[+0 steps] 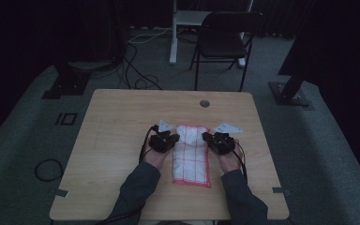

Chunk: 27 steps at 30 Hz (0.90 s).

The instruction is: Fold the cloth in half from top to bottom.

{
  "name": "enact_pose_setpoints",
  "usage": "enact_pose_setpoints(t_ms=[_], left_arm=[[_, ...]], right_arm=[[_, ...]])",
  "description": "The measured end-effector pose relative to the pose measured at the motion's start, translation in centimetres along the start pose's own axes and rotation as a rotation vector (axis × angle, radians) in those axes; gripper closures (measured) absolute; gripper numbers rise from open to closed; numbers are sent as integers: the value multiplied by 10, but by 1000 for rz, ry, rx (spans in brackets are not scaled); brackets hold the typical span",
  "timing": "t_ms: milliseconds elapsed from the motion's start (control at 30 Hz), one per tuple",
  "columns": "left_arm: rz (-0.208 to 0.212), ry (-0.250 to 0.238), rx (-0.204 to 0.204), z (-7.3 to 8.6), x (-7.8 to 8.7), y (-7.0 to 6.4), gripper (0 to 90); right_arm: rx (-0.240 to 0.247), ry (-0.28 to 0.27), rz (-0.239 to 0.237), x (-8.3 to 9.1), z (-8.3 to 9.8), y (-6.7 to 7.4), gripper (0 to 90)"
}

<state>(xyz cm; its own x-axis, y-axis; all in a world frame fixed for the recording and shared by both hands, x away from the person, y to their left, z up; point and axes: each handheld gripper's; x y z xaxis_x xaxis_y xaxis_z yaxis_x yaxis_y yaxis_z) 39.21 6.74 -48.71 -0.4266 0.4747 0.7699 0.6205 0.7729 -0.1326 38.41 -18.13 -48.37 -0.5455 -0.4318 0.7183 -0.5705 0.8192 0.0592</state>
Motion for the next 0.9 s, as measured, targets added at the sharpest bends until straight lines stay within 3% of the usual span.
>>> enact_pose_setpoints(t_ms=[433,900], left_arm=[[19,-16,-3,17,8,-7,866],[30,-24,3,30,11,-13,866]], right_arm=[[43,0,-12,13,15,14,845],[49,15,-27,13,28,21,845]])
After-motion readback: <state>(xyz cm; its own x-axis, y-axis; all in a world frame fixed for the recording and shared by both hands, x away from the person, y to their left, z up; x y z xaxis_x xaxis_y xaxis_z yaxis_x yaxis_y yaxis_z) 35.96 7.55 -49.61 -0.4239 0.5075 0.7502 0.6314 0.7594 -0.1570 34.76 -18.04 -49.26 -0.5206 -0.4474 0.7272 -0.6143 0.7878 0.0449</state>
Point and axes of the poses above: each handheld gripper's, and its own axes: x roughly backward along the jaws, z roughly out of its underside, y roughly to its left, and after that the axes turned 14 degrees about y, right-handed
